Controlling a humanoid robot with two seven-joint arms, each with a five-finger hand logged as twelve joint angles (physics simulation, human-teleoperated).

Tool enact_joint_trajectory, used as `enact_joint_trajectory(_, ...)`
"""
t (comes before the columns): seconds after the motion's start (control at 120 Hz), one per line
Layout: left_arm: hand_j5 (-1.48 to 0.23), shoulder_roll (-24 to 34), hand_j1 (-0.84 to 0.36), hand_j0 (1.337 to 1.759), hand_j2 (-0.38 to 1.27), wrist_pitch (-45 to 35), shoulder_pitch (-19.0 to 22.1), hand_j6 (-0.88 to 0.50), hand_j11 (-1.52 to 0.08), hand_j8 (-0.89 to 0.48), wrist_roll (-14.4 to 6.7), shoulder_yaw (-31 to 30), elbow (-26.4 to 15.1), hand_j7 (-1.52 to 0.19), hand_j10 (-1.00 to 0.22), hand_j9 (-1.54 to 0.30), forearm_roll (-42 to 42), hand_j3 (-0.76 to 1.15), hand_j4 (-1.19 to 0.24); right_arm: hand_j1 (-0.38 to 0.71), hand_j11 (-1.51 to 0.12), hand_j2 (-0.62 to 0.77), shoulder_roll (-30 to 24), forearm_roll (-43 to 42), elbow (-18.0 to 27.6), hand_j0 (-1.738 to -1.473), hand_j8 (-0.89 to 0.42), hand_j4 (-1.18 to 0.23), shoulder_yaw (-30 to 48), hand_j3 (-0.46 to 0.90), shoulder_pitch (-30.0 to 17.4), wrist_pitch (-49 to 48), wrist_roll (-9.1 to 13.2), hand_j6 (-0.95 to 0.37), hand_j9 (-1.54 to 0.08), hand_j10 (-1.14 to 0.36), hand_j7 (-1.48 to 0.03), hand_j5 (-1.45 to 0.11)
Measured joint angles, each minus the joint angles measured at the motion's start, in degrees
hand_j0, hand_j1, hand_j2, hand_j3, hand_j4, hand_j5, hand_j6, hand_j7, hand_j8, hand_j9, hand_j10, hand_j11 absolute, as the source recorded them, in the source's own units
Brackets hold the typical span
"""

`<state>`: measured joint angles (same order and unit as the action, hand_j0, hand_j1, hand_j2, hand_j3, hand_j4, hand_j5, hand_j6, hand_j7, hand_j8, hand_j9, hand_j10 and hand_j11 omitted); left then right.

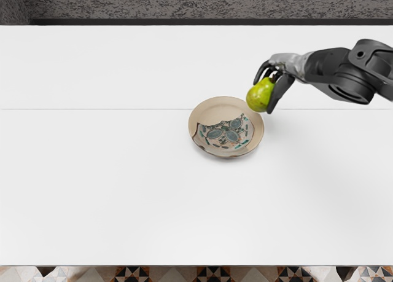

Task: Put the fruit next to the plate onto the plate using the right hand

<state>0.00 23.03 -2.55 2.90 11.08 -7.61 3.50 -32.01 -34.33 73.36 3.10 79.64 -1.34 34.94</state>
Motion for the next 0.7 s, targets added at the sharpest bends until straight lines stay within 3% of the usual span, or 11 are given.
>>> enact_joint_trajectory(0.158, -0.02, 0.0, 0.33, 1.658, 0.0, -0.01, 0.07, -0.01, -0.02, -0.01, 0.0, 0.0, 0.05, -0.02, -0.01, -0.02, -0.06, 0.0, -0.01, 0.3, -1.16, 0.61, 0.67, 1.12, 0.74, -1.657, -0.4, -0.48, 0.27, 0.0, 0.53, -0.05, 0.02, -0.33, -1.15, -0.86, -1.13, -1.18)
enact_joint_trajectory(0.2, -0.02, 0.0, 0.33, 1.658, 0.0, -0.01, 0.09, -0.01, -0.02, -0.01, 0.0, 0.0, 0.08, -0.02, -0.01, -0.02, -0.06, 0.0, -0.01, 0.26, -1.16, 0.49, 1.09, 1.41, 0.84, -1.656, -0.4, -0.49, 0.37, 0.0, 0.66, -0.04, 0.05, -0.32, -1.15, -0.86, -1.13, -1.19)
enact_joint_trajectory(0.4, -0.02, 0.0, 0.33, 1.658, 0.0, -0.01, 0.09, -0.01, -0.02, -0.01, 0.0, 0.0, 0.18, -0.02, -0.01, -0.02, -0.07, 0.0, -0.01, 0.3, -1.17, 0.61, 3.81, 3.19, 0.87, -1.657, -0.42, -0.51, 0.53, 0.0, 1.57, 0.14, 0.04, -0.34, -1.16, -0.86, -1.13, -1.19)
enact_joint_trajectory(0.7, -0.02, 0.0, 0.33, 1.658, 0.0, -0.01, 0.18, -0.01, -0.02, -0.01, 0.0, 0.0, 0.23, -0.02, -0.01, -0.02, -0.07, 0.0, -0.01, 0.29, -1.15, 0.6, 7.56, 3.62, -0.14, -1.657, -0.43, -0.51, 0.59, 0.0, 1.76, 0.53, 0.04, -0.35, -1.15, -0.87, -1.13, -1.19)
